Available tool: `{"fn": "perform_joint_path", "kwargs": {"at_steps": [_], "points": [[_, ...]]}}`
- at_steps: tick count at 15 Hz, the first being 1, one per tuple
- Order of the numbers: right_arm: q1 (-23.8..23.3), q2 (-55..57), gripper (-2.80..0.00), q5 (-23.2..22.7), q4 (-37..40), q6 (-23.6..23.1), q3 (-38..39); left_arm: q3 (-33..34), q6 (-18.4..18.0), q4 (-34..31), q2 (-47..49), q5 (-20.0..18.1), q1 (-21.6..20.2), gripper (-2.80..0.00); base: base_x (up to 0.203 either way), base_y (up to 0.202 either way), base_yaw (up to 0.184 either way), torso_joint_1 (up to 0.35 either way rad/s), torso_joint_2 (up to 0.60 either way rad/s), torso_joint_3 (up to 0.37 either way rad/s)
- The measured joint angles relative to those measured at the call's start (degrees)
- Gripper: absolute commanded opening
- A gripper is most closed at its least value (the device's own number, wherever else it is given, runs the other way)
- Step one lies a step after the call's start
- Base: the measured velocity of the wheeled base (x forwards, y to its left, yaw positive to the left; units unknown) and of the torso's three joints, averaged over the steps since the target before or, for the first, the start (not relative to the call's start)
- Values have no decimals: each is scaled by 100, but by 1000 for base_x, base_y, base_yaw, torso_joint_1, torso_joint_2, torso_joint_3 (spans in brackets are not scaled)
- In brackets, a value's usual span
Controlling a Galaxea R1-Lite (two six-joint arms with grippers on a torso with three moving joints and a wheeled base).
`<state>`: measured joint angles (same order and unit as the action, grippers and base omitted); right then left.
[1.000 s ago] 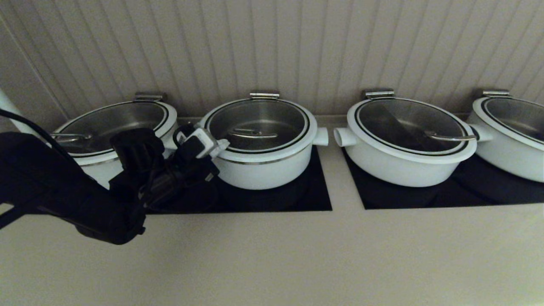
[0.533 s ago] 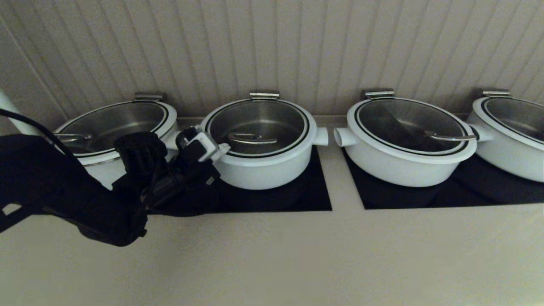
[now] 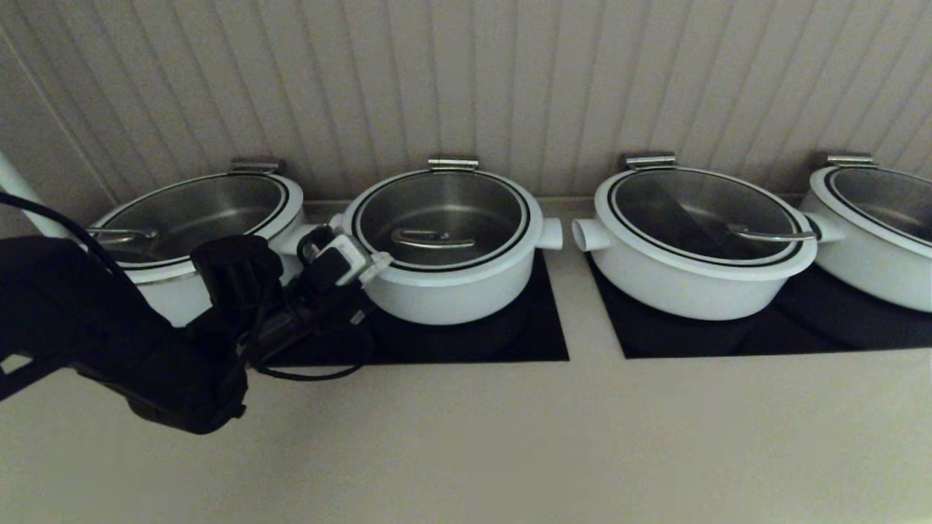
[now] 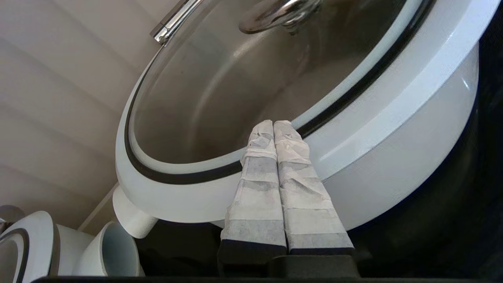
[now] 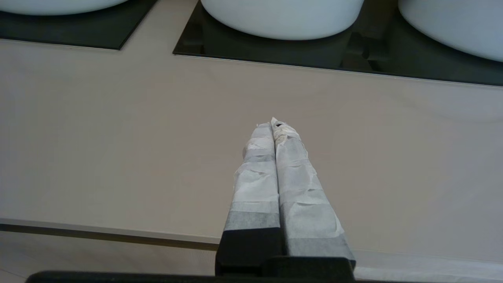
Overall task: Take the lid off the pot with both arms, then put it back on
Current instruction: Close the pot lid
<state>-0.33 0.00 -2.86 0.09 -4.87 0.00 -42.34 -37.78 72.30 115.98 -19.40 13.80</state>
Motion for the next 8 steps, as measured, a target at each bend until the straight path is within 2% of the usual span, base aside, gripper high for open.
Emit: {"fn": "perform_joint_path", "kwargs": {"at_steps": [8], "points": [[-2, 0, -280, 0, 1, 2, 0, 100, -6, -10, -88, -2, 0, -280, 0, 0, 0, 0, 0, 0]]}}
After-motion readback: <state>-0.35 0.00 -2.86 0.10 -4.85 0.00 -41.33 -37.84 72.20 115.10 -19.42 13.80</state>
